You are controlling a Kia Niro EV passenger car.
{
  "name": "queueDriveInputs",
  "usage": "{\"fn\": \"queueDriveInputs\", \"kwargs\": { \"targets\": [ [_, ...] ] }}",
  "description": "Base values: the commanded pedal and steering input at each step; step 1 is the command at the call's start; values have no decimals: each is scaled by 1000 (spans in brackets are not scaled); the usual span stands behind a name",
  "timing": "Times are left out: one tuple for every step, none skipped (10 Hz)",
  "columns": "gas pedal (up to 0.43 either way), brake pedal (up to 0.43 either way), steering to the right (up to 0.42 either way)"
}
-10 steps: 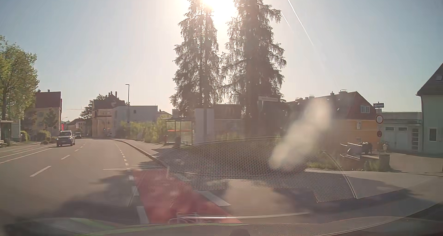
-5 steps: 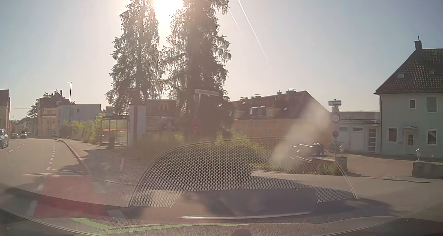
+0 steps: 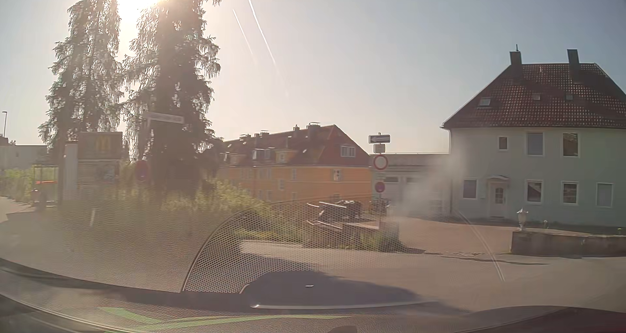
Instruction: Follow the waypoints while adhering to traffic rules and regulations
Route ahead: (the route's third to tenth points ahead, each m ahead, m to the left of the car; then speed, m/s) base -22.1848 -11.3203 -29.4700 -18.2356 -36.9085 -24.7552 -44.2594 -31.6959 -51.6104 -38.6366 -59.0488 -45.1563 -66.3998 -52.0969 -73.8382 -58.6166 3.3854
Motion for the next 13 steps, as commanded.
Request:
{"fn": "queueDriveInputs", "kwargs": {
  "targets": [
    [0, 55, 695],
    [0, 55, 695],
    [0, 55, 696],
    [0, 55, 698],
    [0, 55, 700],
    [0, 55, 701],
    [0, 55, 701],
    [0, 49, 700],
    [0, 43, 700],
    [0, 43, 700],
    [0, 43, 699],
    [0, 43, 698],
    [0, 43, 696]
  ]
}}
